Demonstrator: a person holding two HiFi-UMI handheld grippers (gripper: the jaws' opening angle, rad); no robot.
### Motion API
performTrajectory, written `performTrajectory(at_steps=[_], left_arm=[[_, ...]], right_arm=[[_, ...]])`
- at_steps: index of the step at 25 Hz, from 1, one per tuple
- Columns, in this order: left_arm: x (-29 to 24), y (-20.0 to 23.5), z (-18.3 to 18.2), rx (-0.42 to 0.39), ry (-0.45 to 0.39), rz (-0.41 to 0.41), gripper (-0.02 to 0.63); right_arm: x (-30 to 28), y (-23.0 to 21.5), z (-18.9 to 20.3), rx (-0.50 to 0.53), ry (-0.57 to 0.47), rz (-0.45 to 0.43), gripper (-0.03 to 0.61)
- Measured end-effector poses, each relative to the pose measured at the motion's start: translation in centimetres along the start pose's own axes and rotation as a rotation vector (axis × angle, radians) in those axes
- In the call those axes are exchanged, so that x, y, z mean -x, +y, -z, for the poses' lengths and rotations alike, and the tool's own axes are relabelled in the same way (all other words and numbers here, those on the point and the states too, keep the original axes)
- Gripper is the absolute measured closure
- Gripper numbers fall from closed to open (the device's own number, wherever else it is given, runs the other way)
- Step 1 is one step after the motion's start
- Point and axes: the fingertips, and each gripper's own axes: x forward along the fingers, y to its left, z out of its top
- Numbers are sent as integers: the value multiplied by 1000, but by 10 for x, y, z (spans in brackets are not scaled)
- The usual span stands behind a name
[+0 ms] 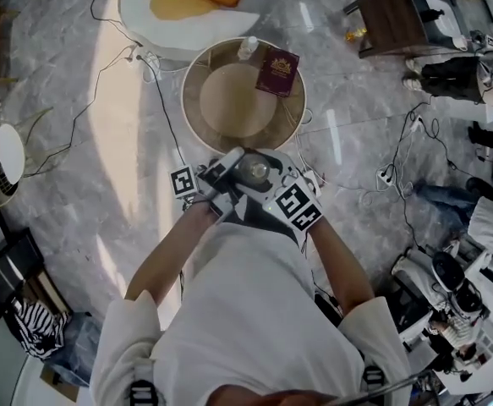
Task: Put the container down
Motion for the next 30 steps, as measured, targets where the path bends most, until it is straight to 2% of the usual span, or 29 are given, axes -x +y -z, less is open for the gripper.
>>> performTrajectory(at_steps=[5, 10, 16, 22, 30], left_arm=[[-10, 12, -11, -33, -7, -21, 324], [-24, 30, -28, -35, -53, -32, 324], [-41, 56, -54, -91, -107, -66, 324], [-47, 88, -80, -94, -177, -75, 324], [-51, 140, -115, -81, -231, -94, 324]], right_arm=[[-7, -17, 8, 21, 16, -15, 242], [-17, -41, 17, 50, 33, -52, 242], [-33, -75, 33, 56, 52, -108, 242], [-58, -102, 53, 65, 53, -144, 242], [-98, -137, 90, 64, 72, -186, 242]])
